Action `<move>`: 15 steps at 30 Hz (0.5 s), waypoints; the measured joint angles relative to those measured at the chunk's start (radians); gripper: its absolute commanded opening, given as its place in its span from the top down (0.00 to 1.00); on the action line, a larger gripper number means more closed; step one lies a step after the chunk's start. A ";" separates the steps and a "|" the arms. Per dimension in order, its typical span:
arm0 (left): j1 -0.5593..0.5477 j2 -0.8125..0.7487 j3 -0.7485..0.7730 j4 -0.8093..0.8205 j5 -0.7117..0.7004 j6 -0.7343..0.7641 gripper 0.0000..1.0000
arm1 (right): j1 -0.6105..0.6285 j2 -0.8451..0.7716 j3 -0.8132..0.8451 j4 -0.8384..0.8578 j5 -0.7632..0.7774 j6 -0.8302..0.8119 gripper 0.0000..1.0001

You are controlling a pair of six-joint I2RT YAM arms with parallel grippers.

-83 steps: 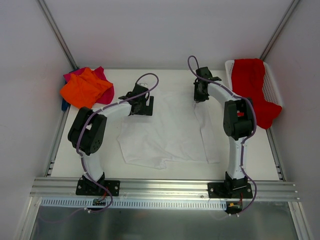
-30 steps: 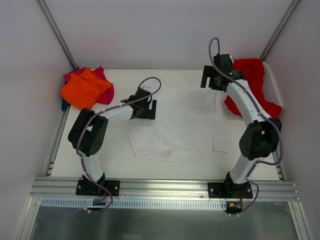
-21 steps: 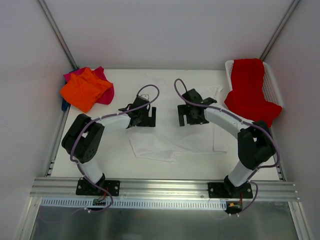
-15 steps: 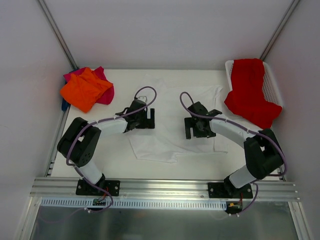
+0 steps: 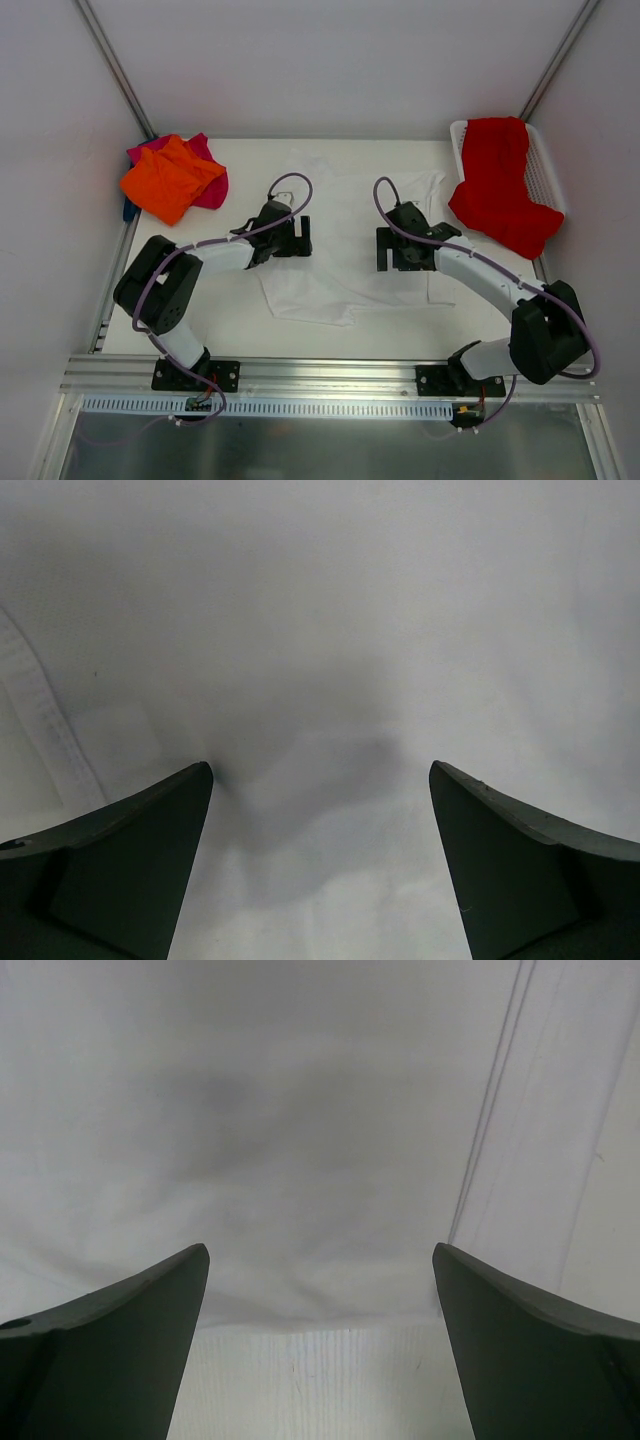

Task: Fold and stack the t-shirts
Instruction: Flatten out the tshirt

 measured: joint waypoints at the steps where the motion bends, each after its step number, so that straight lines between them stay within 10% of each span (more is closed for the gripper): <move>1: 0.004 0.000 0.000 0.000 0.000 0.000 0.07 | 0.000 -0.008 0.000 -0.005 0.006 -0.001 0.01; 15: 0.157 -0.036 -0.033 -0.028 -0.046 -0.089 0.07 | -0.034 -0.084 0.000 -0.035 0.041 -0.019 0.01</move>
